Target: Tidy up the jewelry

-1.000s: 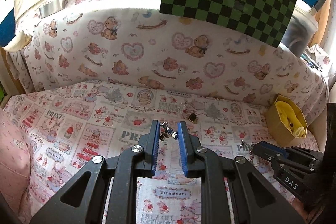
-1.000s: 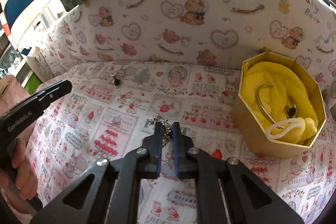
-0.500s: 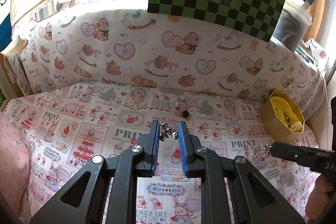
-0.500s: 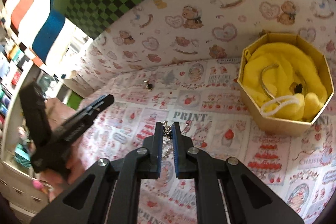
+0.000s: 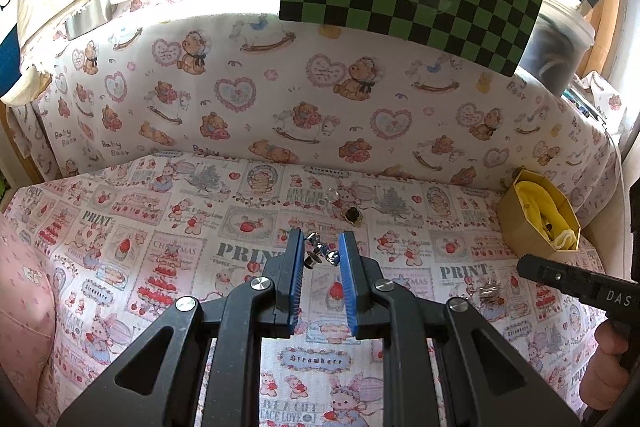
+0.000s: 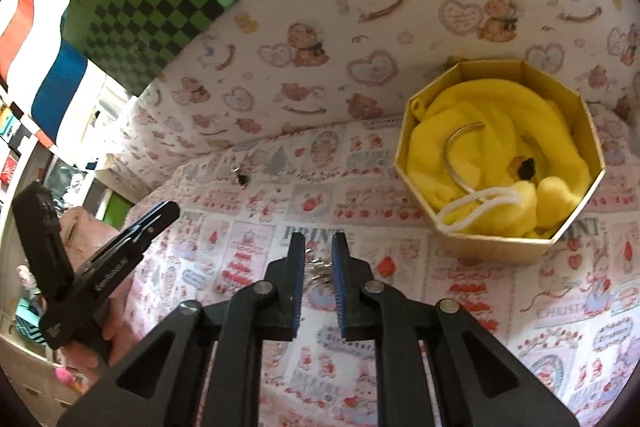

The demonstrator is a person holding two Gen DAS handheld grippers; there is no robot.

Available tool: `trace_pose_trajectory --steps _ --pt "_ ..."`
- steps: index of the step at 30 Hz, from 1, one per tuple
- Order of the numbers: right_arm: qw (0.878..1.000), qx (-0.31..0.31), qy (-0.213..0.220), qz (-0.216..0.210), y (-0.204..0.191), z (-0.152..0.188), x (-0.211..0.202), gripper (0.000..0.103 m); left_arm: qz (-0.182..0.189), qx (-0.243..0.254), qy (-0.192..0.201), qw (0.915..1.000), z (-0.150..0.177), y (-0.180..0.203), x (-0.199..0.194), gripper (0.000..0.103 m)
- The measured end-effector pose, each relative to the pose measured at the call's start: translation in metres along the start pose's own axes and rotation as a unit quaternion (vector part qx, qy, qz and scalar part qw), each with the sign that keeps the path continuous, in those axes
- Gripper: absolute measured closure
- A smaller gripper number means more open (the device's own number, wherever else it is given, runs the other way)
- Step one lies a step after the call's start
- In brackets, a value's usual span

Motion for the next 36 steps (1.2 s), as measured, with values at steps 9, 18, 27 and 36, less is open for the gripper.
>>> trace_pose_trajectory --steps 9,18,27,36 --pt "0.999 -0.051 -0.01 0.001 -0.02 0.009 0.003 0.091 -0.001 -0.001 0.0 1.0 0.0 0.0 0.0 0.086" --pt "0.996 -0.082 -0.002 0.037 -0.016 0.011 0.026 0.09 -0.002 -0.001 -0.002 1.0 0.0 -0.002 0.001 0.086" --pt "0.995 -0.086 0.005 0.054 -0.02 0.012 0.035 0.091 -0.003 0.002 -0.003 1.0 -0.001 -0.004 0.003 0.086" --pt "0.992 -0.088 0.088 -0.011 -0.032 -0.005 -0.007 0.091 -0.004 -0.003 -0.001 1.0 -0.001 -0.006 0.001 0.086"
Point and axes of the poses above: each gripper's, at about its wrist camera, not at the fingertips, and x roughly the way its jaws point, y to its right, z to its underside, the point moved 9 cm from there along x, roughly the way its jaws point, and after that the axes turned 1 degree about -z, right-handed, at the moved point
